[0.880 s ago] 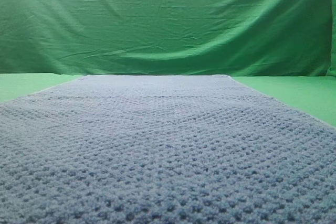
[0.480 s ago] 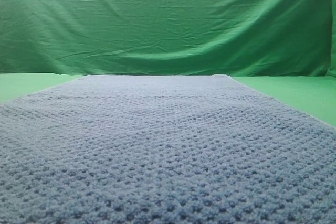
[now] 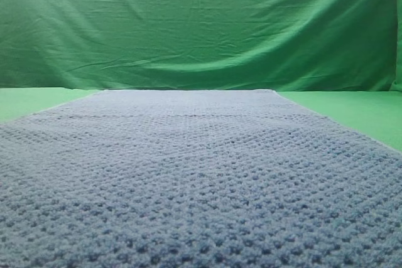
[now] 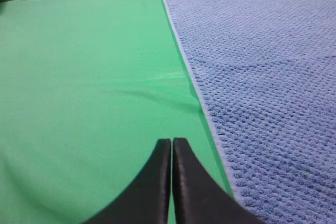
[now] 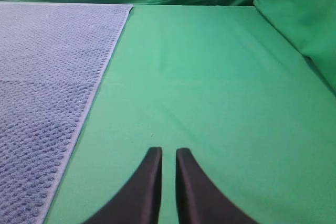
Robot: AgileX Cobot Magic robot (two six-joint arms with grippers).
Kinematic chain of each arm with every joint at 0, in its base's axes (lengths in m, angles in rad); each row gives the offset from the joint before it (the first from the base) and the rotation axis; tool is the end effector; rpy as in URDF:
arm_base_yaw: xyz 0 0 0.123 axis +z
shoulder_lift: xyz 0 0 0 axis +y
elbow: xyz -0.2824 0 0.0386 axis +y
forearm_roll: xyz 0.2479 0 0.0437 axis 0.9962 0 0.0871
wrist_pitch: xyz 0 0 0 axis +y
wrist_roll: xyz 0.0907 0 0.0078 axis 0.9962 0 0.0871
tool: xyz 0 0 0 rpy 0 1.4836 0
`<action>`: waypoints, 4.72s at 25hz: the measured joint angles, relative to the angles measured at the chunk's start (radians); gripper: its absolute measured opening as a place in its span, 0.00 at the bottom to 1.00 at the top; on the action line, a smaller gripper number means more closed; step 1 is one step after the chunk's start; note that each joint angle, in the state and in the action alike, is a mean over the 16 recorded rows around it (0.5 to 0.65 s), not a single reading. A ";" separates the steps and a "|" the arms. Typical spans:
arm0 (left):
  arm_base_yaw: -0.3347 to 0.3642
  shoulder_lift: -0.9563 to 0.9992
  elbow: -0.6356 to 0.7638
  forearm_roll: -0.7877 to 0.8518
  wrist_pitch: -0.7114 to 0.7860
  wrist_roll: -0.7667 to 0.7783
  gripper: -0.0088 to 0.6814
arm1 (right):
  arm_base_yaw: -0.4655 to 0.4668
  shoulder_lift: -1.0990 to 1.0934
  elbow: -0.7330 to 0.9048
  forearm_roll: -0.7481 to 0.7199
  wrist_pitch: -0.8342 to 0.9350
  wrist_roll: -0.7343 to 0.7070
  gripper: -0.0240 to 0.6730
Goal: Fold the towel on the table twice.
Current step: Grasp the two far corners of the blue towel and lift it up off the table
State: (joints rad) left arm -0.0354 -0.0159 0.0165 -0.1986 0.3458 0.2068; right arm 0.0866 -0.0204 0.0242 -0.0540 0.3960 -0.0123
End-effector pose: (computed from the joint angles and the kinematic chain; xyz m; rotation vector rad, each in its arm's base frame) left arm 0.0526 -0.0080 0.1778 0.0974 1.8211 -0.0721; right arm 0.0515 0.0026 0.1705 -0.1256 1.8786 -0.0028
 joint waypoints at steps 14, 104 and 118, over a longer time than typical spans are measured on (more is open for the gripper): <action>0.000 0.000 0.000 -0.100 -0.215 0.000 0.01 | 0.000 0.000 0.003 0.037 -0.167 0.000 0.10; -0.121 1.854 -1.227 -0.012 0.280 -0.050 0.94 | 0.269 1.910 -1.227 0.046 0.147 0.039 0.96; -0.124 1.976 -1.319 0.051 0.330 -0.093 0.94 | 0.269 1.979 -1.233 0.041 0.072 0.034 0.95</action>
State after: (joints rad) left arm -0.1599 1.9603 -1.3027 -0.1471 0.6762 0.1136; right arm 0.3554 1.9587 -1.2091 -0.0132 0.4677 0.0214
